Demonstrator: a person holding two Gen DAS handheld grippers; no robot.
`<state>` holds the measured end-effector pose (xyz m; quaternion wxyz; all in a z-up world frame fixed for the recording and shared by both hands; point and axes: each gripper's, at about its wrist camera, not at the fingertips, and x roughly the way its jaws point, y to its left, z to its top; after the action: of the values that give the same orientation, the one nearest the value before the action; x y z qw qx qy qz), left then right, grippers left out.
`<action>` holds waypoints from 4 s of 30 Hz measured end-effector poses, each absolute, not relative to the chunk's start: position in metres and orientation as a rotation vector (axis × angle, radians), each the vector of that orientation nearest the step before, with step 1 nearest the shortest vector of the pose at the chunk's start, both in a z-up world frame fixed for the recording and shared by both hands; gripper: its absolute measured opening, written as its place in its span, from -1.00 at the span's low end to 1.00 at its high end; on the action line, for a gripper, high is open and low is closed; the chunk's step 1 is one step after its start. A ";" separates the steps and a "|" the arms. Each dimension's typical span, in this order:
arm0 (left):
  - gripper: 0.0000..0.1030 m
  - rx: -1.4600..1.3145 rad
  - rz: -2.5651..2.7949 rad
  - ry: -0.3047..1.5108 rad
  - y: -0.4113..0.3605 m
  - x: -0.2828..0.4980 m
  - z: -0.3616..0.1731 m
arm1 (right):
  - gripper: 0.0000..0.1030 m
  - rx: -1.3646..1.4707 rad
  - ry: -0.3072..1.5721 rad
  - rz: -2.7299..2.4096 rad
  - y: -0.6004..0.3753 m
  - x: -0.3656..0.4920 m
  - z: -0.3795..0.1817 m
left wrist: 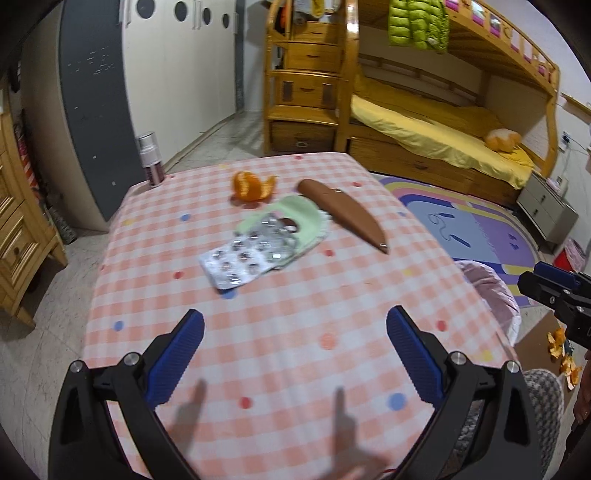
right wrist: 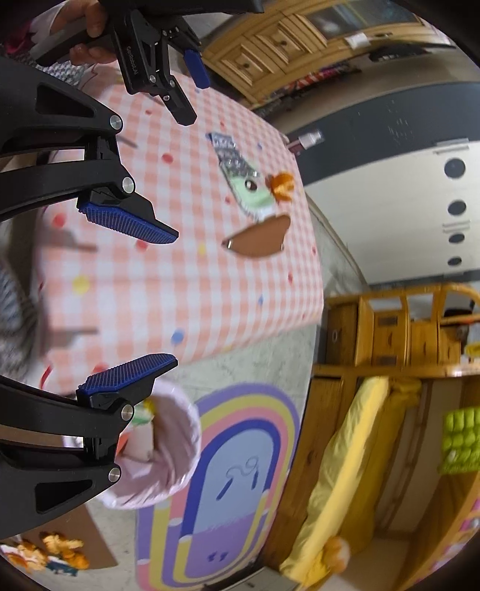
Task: Collect trash
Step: 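Move both grippers back over the table, then lower the left gripper onto the silver blister pack, then close the left gripper on the blister pack and lift it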
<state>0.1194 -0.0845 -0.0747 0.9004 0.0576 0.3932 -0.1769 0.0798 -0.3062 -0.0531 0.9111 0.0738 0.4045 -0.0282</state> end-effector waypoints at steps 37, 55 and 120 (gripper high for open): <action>0.50 0.189 -0.263 0.973 -0.043 0.175 -0.124 | -0.24 0.127 0.874 0.052 -0.263 0.127 -0.070; 0.22 0.163 -0.535 0.942 -0.072 0.240 -0.121 | -0.24 0.171 0.857 -0.018 -0.297 0.106 -0.065; 0.06 0.180 -0.478 0.848 -0.083 0.138 -0.112 | -0.22 0.132 0.876 0.057 -0.286 0.117 -0.079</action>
<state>0.1376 -0.0825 -0.1121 0.8800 0.0866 0.4068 -0.2293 0.1174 -0.2865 -0.0789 0.9031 0.0639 0.4237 0.0277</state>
